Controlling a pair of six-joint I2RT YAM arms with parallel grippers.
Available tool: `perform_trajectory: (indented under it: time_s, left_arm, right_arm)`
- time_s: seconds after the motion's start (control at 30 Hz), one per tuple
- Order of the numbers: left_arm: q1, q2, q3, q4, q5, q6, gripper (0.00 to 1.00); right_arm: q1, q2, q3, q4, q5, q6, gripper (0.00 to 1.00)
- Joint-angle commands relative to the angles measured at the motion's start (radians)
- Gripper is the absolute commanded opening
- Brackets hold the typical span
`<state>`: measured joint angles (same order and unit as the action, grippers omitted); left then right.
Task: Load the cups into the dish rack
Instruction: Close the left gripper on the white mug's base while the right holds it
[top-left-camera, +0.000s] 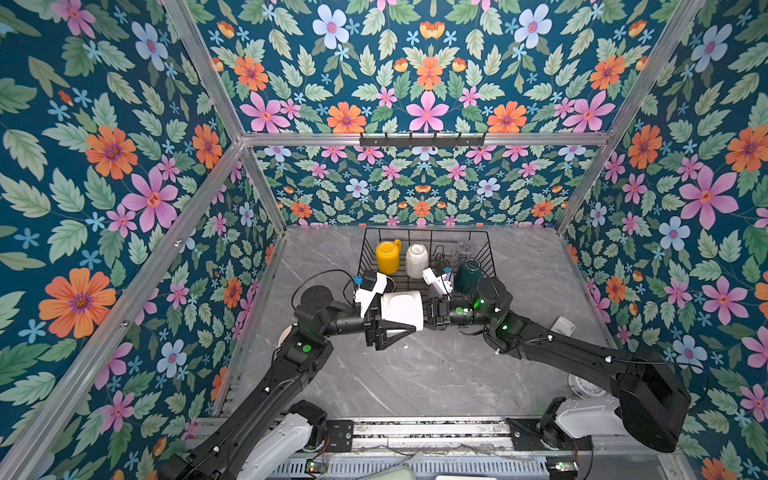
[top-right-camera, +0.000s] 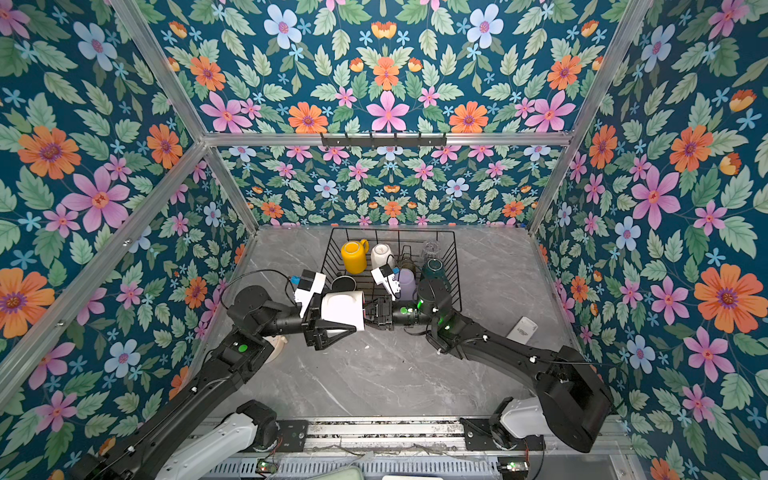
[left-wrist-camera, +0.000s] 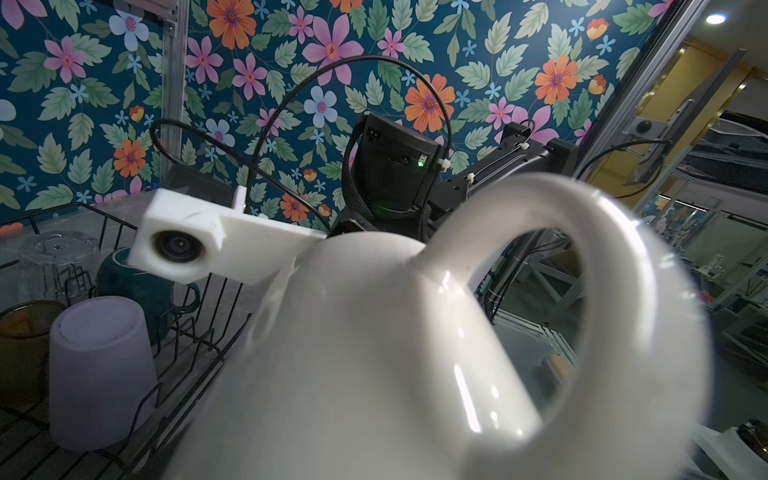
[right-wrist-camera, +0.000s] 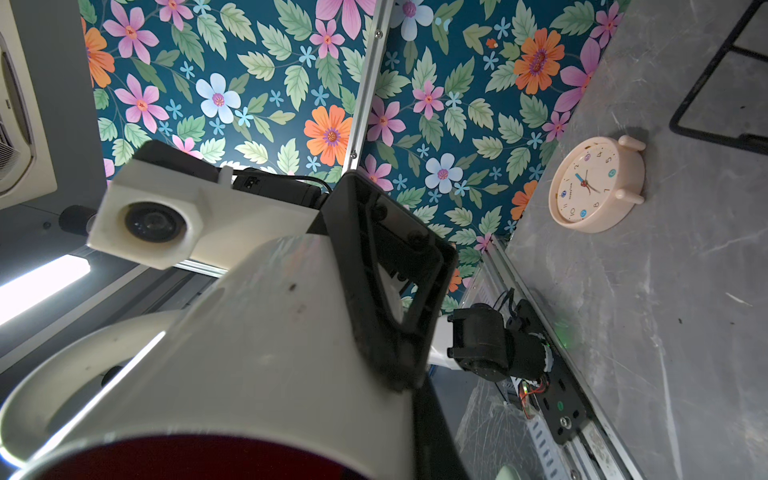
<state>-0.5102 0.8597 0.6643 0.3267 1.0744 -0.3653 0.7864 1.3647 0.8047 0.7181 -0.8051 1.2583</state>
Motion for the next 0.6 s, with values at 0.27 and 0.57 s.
perform_trajectory:
  time_s: [0.27, 0.57]
  left_arm:
    - [-0.002, -0.009, 0.007, 0.048, 0.019, 0.008, 0.87]
    - [-0.002, -0.025, 0.006, 0.057, 0.021, 0.011, 0.97]
  right_arm:
    - [0.017, 0.047, 0.02, 0.156, -0.02, 0.066, 0.0]
    - [0.022, 0.051, 0.018, 0.154, -0.022, 0.07, 0.0]
